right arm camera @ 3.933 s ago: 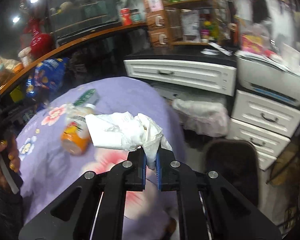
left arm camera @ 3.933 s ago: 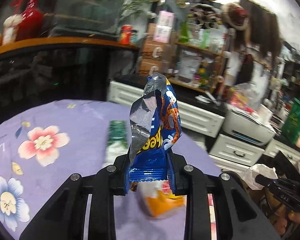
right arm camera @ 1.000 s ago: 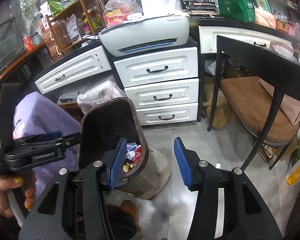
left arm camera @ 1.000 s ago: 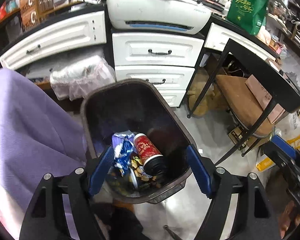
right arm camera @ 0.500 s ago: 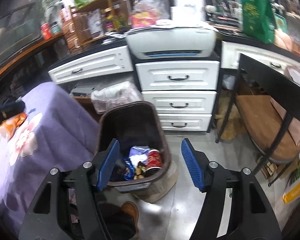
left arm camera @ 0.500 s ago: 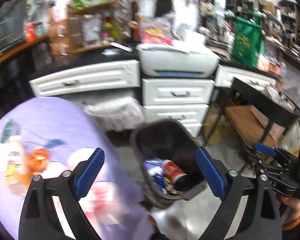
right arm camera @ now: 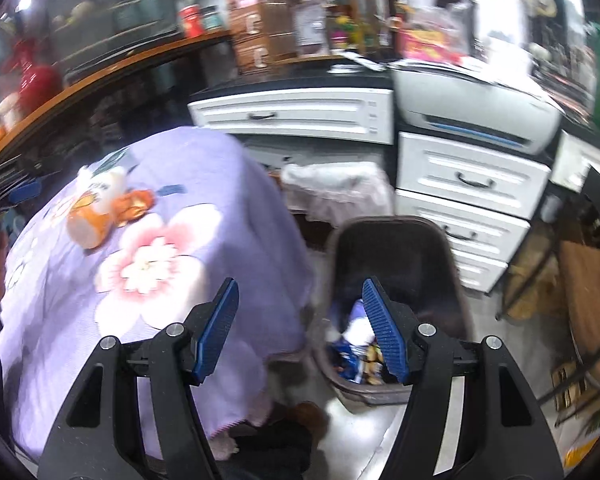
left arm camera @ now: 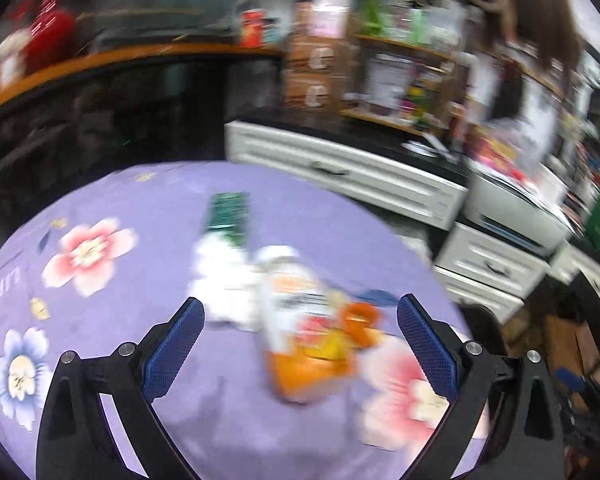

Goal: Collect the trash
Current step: 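Grasp the white tissue with the left tool while the right tool grasps the juice bottle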

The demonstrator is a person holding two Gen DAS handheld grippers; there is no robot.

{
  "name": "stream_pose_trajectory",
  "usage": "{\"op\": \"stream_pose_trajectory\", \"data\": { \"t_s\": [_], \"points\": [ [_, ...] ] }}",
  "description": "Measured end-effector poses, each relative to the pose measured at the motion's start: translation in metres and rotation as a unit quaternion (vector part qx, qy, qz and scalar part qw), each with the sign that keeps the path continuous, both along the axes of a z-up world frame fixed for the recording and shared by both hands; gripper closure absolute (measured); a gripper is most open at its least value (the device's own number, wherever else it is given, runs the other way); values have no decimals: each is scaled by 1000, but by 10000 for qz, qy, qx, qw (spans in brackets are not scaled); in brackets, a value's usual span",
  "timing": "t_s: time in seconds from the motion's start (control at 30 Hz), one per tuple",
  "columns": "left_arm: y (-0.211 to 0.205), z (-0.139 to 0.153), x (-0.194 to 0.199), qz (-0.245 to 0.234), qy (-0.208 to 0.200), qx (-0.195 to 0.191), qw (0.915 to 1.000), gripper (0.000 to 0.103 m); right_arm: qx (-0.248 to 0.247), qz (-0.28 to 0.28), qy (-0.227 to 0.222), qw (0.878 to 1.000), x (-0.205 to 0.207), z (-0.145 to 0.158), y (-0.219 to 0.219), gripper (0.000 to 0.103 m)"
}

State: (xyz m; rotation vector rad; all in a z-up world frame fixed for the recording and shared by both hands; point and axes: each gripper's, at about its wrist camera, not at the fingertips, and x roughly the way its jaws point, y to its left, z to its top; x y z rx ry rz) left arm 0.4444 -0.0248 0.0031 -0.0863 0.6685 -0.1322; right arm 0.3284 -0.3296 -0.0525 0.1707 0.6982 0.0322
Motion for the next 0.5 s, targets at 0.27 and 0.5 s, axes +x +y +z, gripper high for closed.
{"op": "stream_pose_trajectory", "data": {
  "t_s": [0.27, 0.5],
  "points": [
    [51, -30, 51, 359, 640, -678, 9950, 27, -206, 546, -70, 9983, 10, 6, 58, 38],
    [60, -51, 66, 328, 846, -1051, 9903, 43, -249, 613, -39, 9978, 9, 9, 69, 38]
  ]
}}
